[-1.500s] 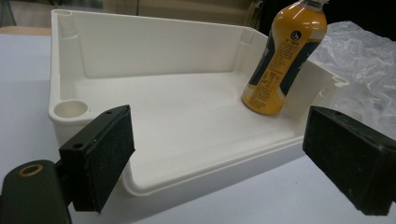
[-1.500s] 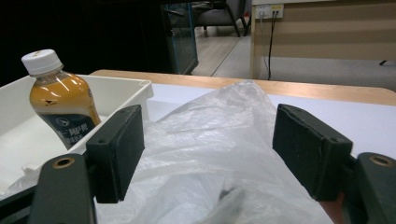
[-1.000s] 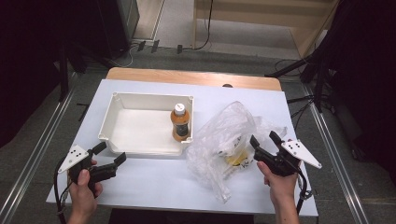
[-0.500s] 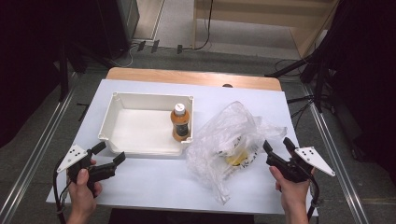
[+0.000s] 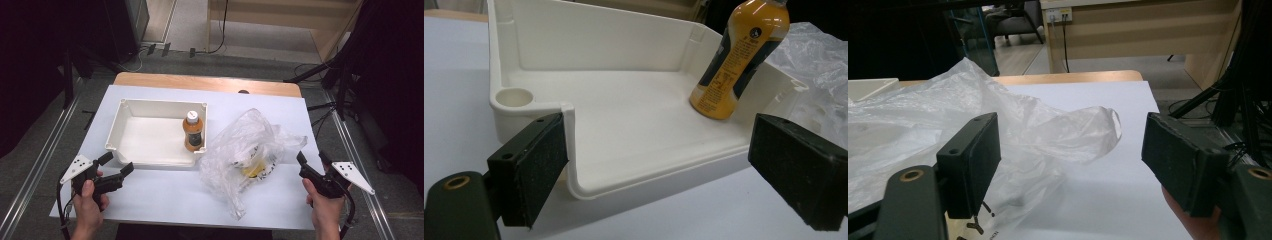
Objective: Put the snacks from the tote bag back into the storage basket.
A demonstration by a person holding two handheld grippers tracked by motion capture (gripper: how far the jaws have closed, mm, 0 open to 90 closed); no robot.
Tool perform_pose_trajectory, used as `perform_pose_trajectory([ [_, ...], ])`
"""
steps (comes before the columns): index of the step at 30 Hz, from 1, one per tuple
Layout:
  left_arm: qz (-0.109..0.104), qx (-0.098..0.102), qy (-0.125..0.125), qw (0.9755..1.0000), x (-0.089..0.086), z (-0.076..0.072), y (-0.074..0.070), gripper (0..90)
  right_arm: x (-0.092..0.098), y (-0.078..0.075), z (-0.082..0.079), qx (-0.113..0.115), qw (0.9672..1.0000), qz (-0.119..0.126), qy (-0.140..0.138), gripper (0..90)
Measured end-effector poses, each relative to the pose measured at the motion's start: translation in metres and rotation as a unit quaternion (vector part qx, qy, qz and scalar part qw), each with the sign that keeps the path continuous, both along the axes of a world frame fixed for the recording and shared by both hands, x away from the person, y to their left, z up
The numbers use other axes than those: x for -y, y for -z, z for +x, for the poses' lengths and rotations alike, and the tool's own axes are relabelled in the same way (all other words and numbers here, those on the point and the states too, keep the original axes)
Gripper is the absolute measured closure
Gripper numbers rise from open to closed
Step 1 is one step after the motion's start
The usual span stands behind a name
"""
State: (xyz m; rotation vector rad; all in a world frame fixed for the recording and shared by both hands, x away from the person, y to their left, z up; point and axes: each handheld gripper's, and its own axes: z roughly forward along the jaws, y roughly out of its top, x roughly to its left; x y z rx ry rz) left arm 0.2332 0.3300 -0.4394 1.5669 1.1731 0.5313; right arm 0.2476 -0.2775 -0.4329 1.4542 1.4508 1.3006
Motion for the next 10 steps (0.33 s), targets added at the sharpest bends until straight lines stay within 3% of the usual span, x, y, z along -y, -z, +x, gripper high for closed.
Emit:
perform_pose_trajectory([
  [3,-0.001,-0.001,-0.001,1.0,-0.001,0.0,0.0,9.3,0.001,0.007,0.001,0.0,1.0,-0.006,0.003,24.5],
  [6,-0.002,0.001,-0.002,1.0,-0.001,-0.002,0.0,9.3,0.002,0.016,0.004,-0.01,0.9999,0.004,0.002,24.3],
  [10,-0.005,0.005,-0.003,1.0,-0.003,-0.003,-0.002,9.3,0.0,0.015,0.004,-0.007,1.0,0.003,0.0,24.3],
])
